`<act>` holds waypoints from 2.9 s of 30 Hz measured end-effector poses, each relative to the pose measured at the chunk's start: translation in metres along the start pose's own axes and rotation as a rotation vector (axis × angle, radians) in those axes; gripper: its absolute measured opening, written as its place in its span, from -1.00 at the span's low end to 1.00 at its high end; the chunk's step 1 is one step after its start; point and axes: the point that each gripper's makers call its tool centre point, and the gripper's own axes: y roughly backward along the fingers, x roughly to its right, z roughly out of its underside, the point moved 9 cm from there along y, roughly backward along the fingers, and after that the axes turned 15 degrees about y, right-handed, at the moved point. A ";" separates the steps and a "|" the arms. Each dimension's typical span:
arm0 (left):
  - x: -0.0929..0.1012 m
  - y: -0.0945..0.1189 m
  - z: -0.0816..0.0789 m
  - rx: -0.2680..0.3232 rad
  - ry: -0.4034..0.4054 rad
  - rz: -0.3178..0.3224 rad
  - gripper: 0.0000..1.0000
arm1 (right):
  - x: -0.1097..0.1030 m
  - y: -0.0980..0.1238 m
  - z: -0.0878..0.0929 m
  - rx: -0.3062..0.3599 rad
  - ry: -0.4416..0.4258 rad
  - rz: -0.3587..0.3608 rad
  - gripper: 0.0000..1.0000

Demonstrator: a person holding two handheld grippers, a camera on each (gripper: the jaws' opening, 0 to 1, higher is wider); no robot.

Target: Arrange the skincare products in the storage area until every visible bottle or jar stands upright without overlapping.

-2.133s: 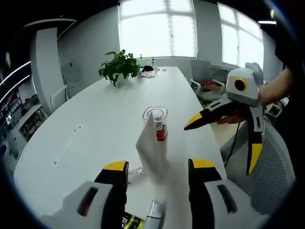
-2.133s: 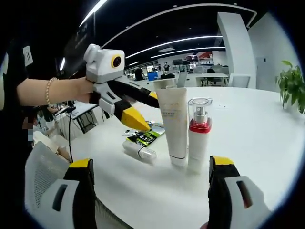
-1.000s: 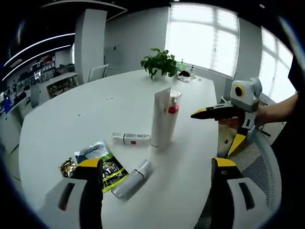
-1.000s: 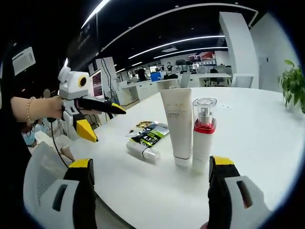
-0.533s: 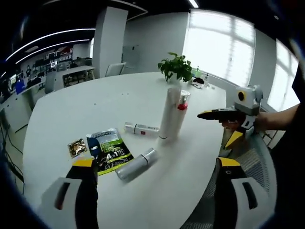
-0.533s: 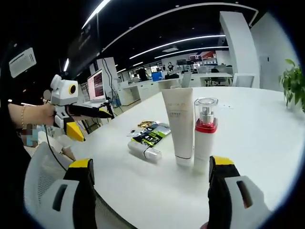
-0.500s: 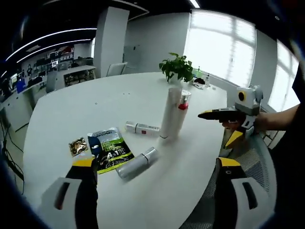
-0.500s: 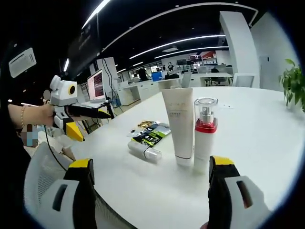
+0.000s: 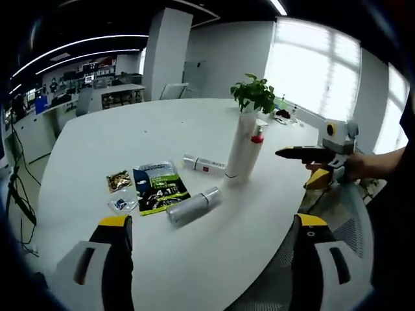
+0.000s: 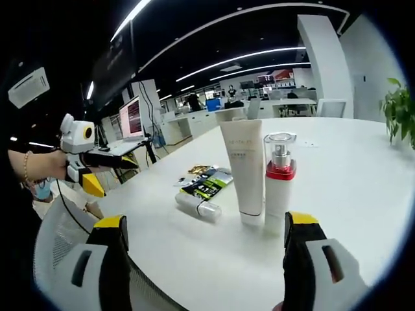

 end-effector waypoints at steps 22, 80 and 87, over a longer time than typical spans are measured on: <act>0.004 -0.004 -0.002 -0.033 -0.051 0.008 0.90 | 0.000 0.001 -0.001 0.009 -0.004 0.012 0.97; -0.046 -0.138 -0.011 -0.455 -0.513 0.114 0.12 | 0.009 0.003 0.004 -0.051 0.006 0.107 0.95; -0.044 -0.145 -0.012 -0.486 -0.544 0.124 -0.07 | 0.009 0.003 0.004 -0.064 0.018 0.114 0.95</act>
